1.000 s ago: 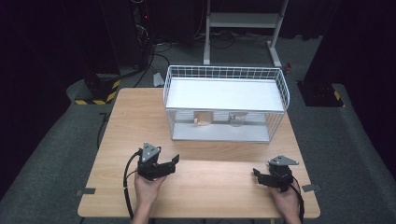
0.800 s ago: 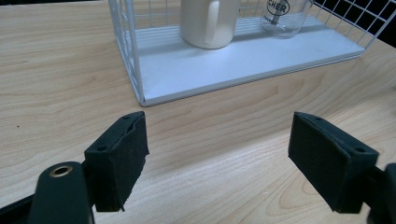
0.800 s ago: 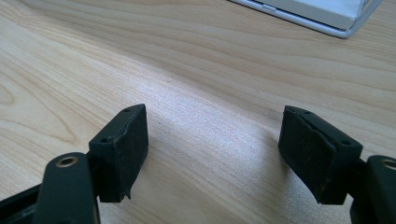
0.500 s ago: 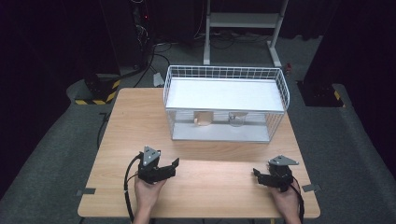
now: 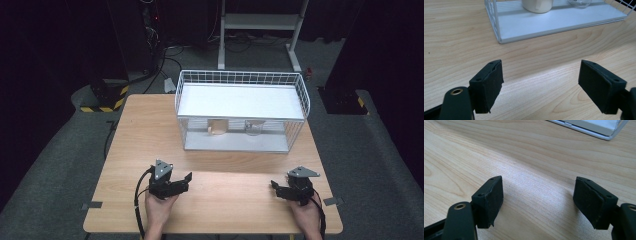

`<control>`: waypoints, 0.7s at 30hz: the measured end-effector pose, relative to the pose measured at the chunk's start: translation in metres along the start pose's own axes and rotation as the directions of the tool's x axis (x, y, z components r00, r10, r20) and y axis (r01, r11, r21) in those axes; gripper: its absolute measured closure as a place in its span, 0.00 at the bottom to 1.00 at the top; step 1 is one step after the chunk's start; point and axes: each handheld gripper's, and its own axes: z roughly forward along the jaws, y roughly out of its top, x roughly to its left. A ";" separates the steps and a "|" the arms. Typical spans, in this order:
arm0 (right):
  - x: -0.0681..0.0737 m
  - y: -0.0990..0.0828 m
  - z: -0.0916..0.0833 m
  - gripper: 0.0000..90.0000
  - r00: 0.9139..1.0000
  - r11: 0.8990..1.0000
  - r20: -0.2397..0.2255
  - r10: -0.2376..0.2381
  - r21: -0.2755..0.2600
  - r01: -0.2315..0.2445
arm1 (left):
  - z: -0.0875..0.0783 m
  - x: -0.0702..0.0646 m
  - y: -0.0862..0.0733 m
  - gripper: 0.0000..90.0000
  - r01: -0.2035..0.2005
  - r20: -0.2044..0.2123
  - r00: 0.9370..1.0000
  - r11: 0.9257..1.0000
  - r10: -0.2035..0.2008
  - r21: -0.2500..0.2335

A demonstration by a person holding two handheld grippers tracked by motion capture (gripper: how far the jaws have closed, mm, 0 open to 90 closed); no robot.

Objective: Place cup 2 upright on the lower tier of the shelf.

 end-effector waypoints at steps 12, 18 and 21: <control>0.000 0.000 0.000 0.27 1.000 1.000 0.000 0.000 0.000 0.000 | 0.005 0.001 -0.007 0.23 -0.001 -0.016 1.000 1.000 0.002 0.022; 0.000 0.000 0.000 0.27 1.000 1.000 0.000 0.000 0.000 0.000 | 0.010 0.001 -0.010 0.23 -0.008 -0.030 1.000 0.999 0.009 0.039; 0.000 0.000 0.000 0.27 1.000 1.000 0.000 0.000 0.000 0.000 | 0.012 0.002 -0.012 0.23 -0.008 -0.034 0.999 0.999 0.010 0.047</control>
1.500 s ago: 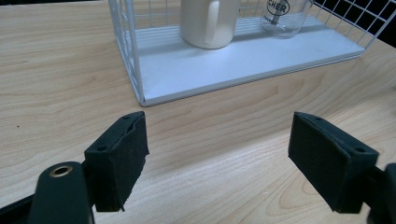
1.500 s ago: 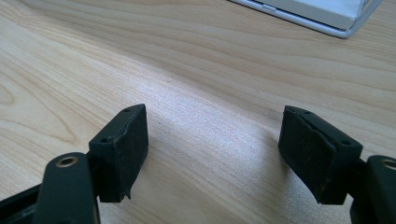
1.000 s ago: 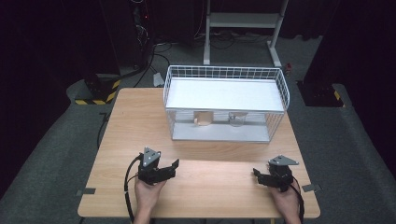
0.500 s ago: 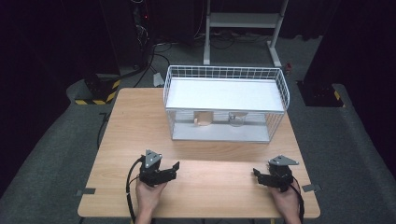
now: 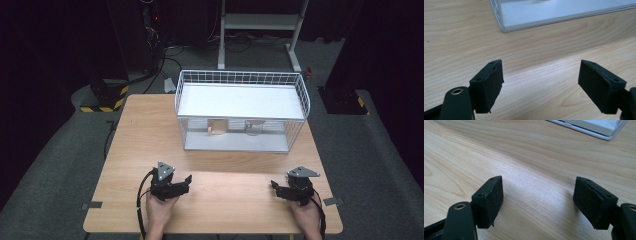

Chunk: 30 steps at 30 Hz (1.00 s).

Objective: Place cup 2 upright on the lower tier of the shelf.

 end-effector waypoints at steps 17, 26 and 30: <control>0.000 0.000 0.000 0.27 1.000 1.000 0.000 0.000 0.000 0.000 | 0.010 0.004 -0.008 0.23 -0.007 -0.052 0.999 0.999 0.009 0.031; 0.000 0.000 0.000 0.27 1.000 1.000 0.000 0.000 0.000 0.000 | 0.018 0.007 -0.011 0.23 -0.005 -0.091 0.996 0.999 0.010 0.046; 0.000 0.000 0.000 0.27 1.000 1.000 0.000 0.000 0.000 0.000 | 0.021 0.008 -0.013 0.23 -0.004 -0.098 0.995 0.999 0.010 0.054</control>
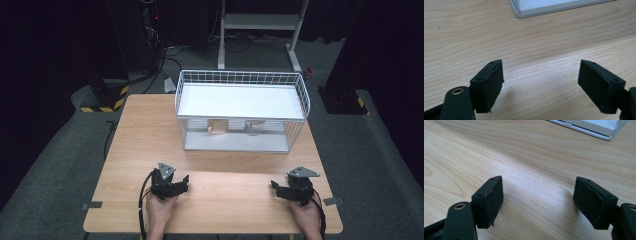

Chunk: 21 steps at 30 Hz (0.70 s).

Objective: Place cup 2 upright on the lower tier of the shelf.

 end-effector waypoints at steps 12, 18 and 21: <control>0.000 0.000 0.000 0.27 1.000 1.000 0.000 0.000 0.000 0.000 | 0.007 -0.003 -0.001 0.23 -0.021 -0.013 1.000 1.000 0.021 0.019; 0.000 0.000 0.000 0.27 1.000 1.000 0.000 0.000 0.000 0.000 | 0.011 -0.004 -0.001 0.23 -0.024 -0.015 1.000 0.999 0.024 0.023; 0.000 0.000 0.000 0.27 1.000 1.000 0.000 0.000 0.000 0.000 | 0.012 -0.003 -0.001 0.22 -0.029 -0.015 0.999 0.999 0.030 0.033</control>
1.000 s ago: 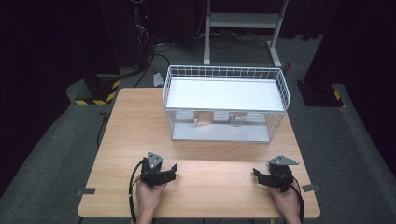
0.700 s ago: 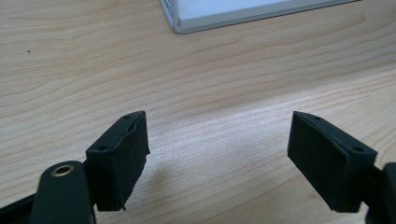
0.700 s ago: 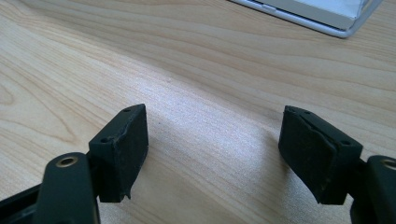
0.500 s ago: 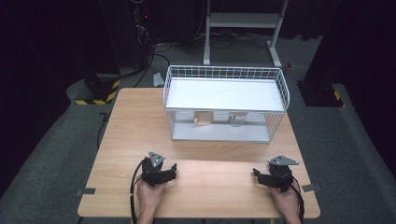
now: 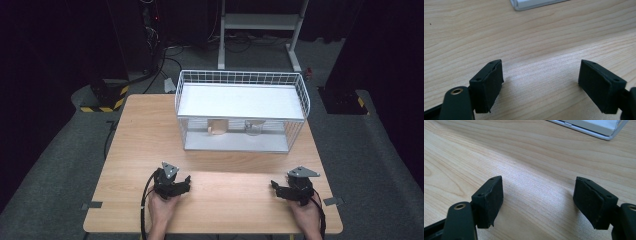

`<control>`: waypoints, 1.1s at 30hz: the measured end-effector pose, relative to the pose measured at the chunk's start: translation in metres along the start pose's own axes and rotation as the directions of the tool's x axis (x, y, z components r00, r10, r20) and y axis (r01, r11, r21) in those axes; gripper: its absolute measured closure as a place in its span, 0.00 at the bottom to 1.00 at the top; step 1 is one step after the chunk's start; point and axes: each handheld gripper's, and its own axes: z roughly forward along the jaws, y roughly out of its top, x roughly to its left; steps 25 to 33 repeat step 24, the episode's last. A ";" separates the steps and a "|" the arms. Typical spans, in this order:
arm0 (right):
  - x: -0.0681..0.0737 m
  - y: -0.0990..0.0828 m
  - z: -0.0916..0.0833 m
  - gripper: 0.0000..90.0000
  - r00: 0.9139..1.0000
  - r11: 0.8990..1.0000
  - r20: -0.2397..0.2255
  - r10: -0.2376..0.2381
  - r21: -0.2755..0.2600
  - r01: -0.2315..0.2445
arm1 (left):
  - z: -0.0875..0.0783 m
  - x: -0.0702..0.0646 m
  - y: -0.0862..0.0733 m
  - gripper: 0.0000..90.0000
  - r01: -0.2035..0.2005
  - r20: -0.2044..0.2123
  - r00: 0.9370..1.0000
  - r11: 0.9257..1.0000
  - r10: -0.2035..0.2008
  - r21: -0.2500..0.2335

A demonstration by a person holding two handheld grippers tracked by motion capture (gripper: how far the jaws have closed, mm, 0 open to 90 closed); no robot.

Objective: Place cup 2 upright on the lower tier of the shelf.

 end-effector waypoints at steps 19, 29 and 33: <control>0.000 0.000 0.000 0.27 1.000 1.000 0.000 0.002 -0.001 -0.002 | 0.002 0.001 0.001 0.22 0.013 0.001 1.000 1.000 -0.014 0.019; 0.000 0.000 0.000 0.27 1.000 1.000 -0.001 0.001 -0.001 -0.001 | 0.002 0.001 0.001 0.22 0.018 0.002 1.000 1.000 -0.018 0.021; 0.000 0.000 0.000 0.27 1.000 1.000 -0.001 0.001 -0.001 -0.001 | 0.002 0.001 0.001 0.22 0.018 0.002 1.000 1.000 -0.018 0.021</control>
